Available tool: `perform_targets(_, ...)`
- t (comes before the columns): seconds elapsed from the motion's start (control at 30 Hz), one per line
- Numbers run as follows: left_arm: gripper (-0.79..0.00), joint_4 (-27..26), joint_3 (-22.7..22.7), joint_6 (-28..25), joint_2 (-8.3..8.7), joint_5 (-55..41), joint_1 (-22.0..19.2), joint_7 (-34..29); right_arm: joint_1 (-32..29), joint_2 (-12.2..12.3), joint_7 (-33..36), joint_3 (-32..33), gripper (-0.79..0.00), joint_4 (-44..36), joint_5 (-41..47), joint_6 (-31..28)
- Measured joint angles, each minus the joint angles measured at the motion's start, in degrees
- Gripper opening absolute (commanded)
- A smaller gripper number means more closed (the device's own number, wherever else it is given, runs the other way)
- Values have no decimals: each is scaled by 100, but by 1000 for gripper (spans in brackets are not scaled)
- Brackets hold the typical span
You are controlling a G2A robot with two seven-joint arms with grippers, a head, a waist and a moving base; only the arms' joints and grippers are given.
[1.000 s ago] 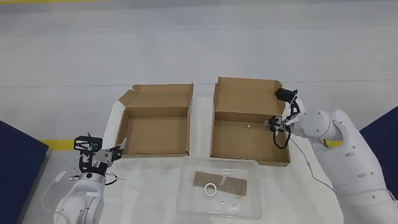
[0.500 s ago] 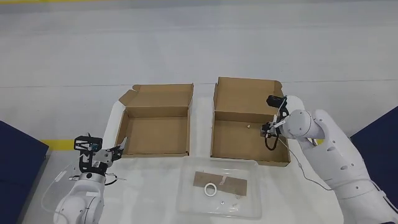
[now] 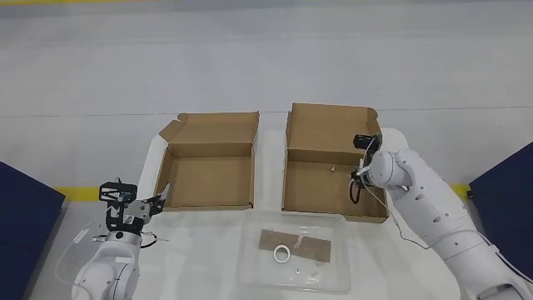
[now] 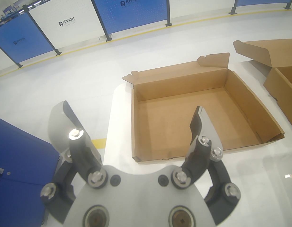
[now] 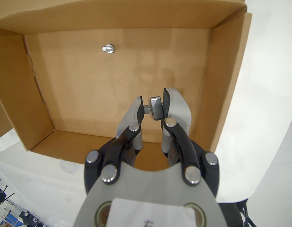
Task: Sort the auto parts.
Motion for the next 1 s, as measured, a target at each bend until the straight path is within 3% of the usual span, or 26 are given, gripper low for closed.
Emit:
perform_targets(0.87,0,0,0,0,0,0,0,0,759,-540,-177,-788,-785,1400,82,-233)
perform_targets(1.0,0,0,0,0,0,0,0,0,800,-588,-213,-805,-690,1487,78,-246)
